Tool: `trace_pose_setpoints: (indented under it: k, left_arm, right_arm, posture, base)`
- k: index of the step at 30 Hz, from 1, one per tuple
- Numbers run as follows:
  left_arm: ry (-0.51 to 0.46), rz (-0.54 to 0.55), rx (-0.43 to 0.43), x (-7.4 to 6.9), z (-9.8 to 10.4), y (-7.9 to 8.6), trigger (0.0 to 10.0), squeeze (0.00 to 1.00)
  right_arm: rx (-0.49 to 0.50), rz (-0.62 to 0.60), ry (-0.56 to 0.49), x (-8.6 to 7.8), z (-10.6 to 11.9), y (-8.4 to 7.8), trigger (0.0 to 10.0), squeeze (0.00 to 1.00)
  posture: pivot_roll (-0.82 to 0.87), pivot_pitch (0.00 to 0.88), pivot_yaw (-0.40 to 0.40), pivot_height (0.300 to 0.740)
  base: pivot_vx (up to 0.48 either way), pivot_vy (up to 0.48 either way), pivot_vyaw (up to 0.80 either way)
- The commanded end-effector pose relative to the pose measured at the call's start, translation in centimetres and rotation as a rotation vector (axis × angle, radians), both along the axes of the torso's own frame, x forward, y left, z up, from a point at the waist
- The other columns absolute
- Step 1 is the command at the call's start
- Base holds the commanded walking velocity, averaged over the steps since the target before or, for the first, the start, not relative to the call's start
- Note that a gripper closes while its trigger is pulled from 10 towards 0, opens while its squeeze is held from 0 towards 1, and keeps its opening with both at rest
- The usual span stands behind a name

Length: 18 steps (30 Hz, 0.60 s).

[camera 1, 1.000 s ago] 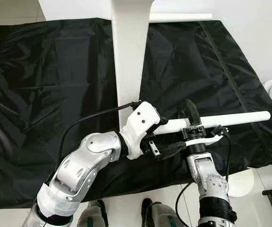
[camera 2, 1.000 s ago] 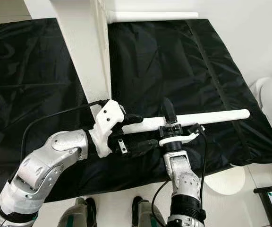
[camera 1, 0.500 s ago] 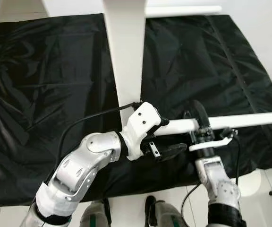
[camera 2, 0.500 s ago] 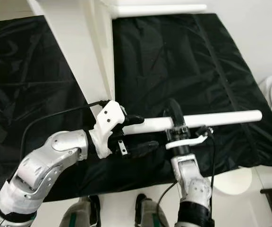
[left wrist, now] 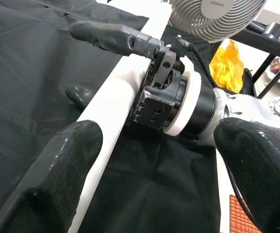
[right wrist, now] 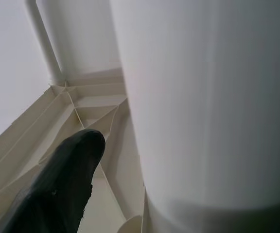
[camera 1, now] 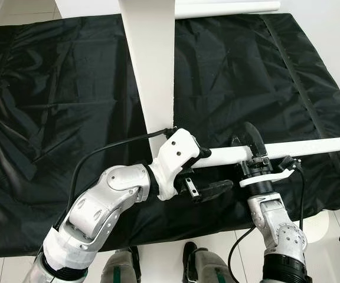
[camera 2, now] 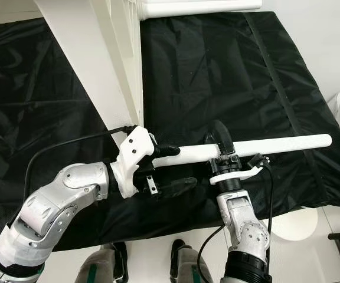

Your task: Building children table

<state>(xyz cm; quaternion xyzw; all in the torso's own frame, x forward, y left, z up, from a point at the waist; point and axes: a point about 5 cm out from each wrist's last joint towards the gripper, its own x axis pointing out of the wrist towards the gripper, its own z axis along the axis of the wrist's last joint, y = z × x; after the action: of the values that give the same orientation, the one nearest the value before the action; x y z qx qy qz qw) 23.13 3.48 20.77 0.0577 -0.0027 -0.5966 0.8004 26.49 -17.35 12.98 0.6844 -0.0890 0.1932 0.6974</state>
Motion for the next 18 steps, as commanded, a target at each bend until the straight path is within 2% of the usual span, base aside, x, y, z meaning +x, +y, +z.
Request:
trace_pose_setpoints:
  k: [1, 6, 10, 14, 16, 18]
  left_arm:
    - [0.001, -0.014, 0.005, -0.1, -0.1, 0.1, 10.0, 0.00]
    - [0.001, -0.006, 0.007, 0.0, -0.1, 0.2, 10.0, 0.00]
    - [-0.003, -0.008, 0.007, 0.1, -0.1, 0.2, 10.0, 0.00]
    - [-0.004, -0.010, 0.005, 0.1, 0.0, 0.2, 10.0, 0.00]
    - [-0.005, -0.011, 0.008, 0.2, 0.0, 0.2, 10.0, 0.00]
    - [-0.005, -0.011, 0.008, 0.2, 0.0, 0.2, 10.0, 0.00]
  right_arm:
    - [0.235, -0.038, 0.232, -6.0, -5.5, 3.1, 10.0, 0.00]
    - [0.244, -0.036, 0.237, -6.6, -5.1, 3.1, 10.0, 0.00]
    - [0.220, -0.033, 0.237, -8.5, -5.0, 2.7, 10.0, 0.00]
    - [0.220, -0.044, 0.238, -9.4, -5.3, 2.3, 10.0, 0.00]
    - [0.244, -0.080, 0.269, -10.6, -6.4, 1.5, 10.0, 0.00]
    - [0.244, -0.080, 0.269, -10.6, -6.4, 1.5, 10.0, 0.00]
  posture:
    - [0.05, 0.233, 0.007, 0.740]
    - [0.04, 0.235, 0.006, 0.740]
    - [0.04, 0.241, 0.013, 0.740]
    - [0.04, 0.242, 0.018, 0.740]
    - [0.04, 0.246, 0.030, 0.740]
    - [0.04, 0.246, 0.030, 0.740]
  base:
    - [0.000, 0.000, 0.00]
    - [0.000, 0.000, 0.00]
    - [0.000, 0.000, 0.00]
    - [0.000, 0.000, 0.00]
    - [0.000, 0.000, 0.00]
    - [0.000, 0.000, 0.00]
